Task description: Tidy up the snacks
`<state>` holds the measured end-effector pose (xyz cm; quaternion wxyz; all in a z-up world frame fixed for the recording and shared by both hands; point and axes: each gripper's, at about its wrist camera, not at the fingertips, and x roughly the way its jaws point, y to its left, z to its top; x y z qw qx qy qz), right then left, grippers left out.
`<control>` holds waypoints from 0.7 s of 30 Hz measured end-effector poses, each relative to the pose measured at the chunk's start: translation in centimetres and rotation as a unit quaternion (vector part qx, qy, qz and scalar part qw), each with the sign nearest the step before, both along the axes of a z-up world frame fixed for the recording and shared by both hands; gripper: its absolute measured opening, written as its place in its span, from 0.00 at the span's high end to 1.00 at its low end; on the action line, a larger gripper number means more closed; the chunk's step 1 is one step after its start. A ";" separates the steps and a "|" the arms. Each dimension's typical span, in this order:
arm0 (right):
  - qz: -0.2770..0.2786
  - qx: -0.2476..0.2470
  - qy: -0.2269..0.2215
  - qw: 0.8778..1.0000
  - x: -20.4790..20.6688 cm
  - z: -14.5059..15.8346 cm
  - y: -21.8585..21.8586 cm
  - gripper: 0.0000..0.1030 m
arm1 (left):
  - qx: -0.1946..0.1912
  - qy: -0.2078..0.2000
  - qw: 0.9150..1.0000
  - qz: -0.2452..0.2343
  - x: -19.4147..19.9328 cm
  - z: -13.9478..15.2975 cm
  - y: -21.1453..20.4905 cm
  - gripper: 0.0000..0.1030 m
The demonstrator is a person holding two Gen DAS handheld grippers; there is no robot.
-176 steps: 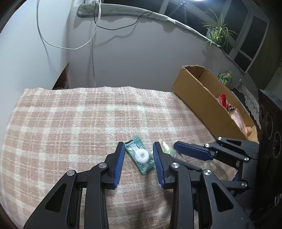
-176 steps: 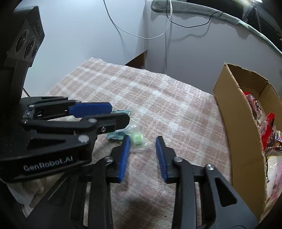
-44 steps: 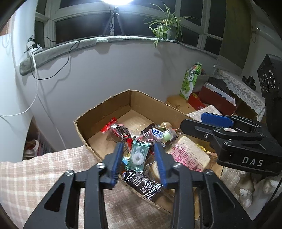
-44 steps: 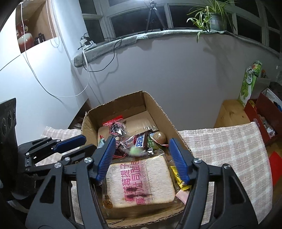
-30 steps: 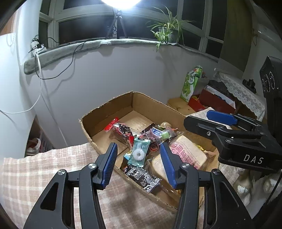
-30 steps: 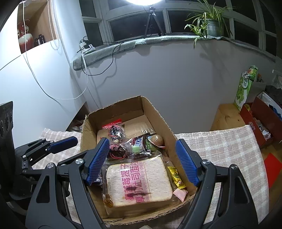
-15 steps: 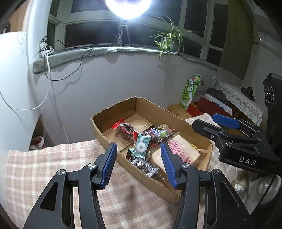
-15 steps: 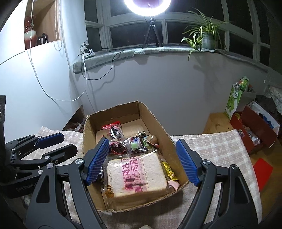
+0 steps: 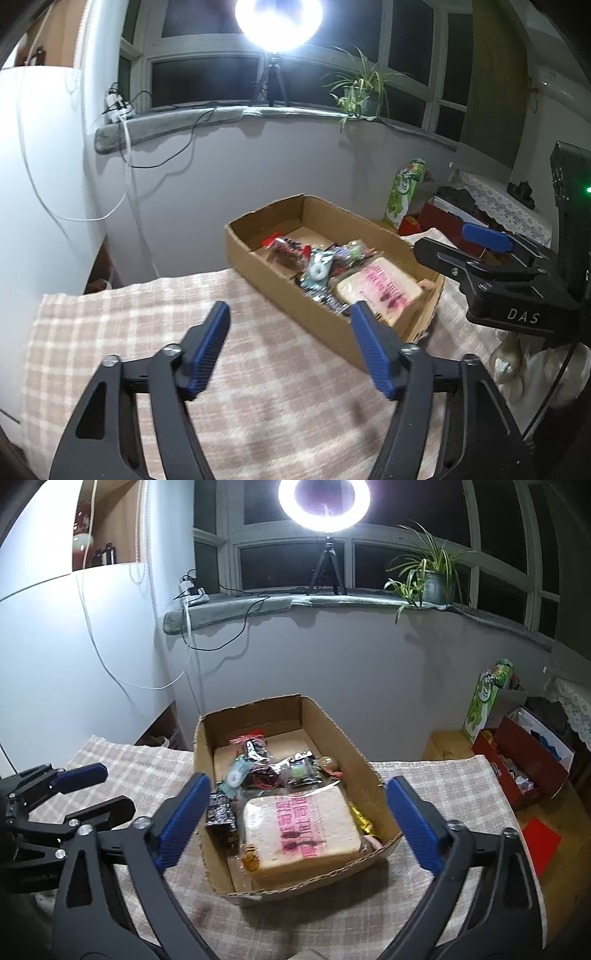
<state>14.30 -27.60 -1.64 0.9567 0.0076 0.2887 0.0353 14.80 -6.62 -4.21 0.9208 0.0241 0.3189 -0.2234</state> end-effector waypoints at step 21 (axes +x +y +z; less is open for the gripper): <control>0.001 -0.026 -0.007 1.000 -0.4 -0.3 1.5 0.02 | 0.014 -0.011 0.999 0.040 -1.3 0.0 1.8 0.26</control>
